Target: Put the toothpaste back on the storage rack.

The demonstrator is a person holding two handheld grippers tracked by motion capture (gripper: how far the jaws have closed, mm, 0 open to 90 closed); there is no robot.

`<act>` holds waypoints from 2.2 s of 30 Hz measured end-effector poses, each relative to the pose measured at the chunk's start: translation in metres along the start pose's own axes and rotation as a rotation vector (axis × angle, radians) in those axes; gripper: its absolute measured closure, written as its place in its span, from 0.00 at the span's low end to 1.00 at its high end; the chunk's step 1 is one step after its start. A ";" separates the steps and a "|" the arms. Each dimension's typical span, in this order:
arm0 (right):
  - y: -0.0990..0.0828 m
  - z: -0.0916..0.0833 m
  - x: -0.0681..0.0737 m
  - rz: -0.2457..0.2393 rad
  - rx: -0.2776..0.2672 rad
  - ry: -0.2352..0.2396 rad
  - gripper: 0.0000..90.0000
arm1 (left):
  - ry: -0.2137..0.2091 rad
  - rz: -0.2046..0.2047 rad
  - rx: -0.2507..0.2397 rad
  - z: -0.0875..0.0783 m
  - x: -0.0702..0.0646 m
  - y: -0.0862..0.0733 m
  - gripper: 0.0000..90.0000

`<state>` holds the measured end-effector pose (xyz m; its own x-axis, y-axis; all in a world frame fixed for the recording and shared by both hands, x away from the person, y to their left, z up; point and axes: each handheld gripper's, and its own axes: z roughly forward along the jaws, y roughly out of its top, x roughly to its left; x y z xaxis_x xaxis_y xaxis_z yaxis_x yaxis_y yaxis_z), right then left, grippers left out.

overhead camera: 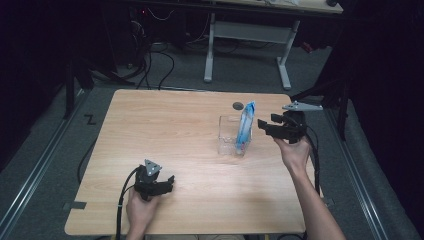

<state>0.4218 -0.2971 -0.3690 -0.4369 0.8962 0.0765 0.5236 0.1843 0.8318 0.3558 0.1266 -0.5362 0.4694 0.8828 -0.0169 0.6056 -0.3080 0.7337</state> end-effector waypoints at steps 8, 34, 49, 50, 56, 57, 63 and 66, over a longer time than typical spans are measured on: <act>-0.011 -0.006 -0.007 0.026 -0.018 -0.008 0.43 | 0.000 0.002 0.001 0.000 0.000 0.000 0.23; -0.038 -0.033 -0.021 0.061 -0.050 -0.049 0.44 | 0.001 0.000 0.001 0.000 0.000 0.000 0.23; -0.052 -0.040 -0.019 0.031 -0.039 -0.085 0.44 | 0.006 -0.002 -0.001 0.001 0.000 0.000 0.23; -0.053 -0.040 -0.019 0.032 -0.035 -0.087 0.44 | 0.006 -0.002 -0.001 0.001 0.000 0.000 0.23; -0.060 -0.042 -0.017 0.028 -0.029 -0.092 0.44 | 0.006 -0.002 -0.001 0.001 0.000 0.000 0.23; -0.061 -0.043 -0.017 0.027 -0.028 -0.093 0.44 | 0.006 -0.002 -0.001 0.001 0.000 0.000 0.23; -0.070 -0.044 -0.021 0.036 -0.014 -0.102 0.44 | 0.006 -0.002 -0.001 0.001 0.000 0.000 0.23; -0.075 -0.045 -0.022 0.043 -0.014 -0.102 0.44 | 0.006 -0.002 -0.001 0.001 0.000 0.000 0.23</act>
<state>0.3593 -0.3489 -0.4087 -0.3372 0.9397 0.0570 0.5302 0.1395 0.8363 0.3562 0.1259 -0.5363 0.4642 0.8856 -0.0143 0.6059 -0.3058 0.7344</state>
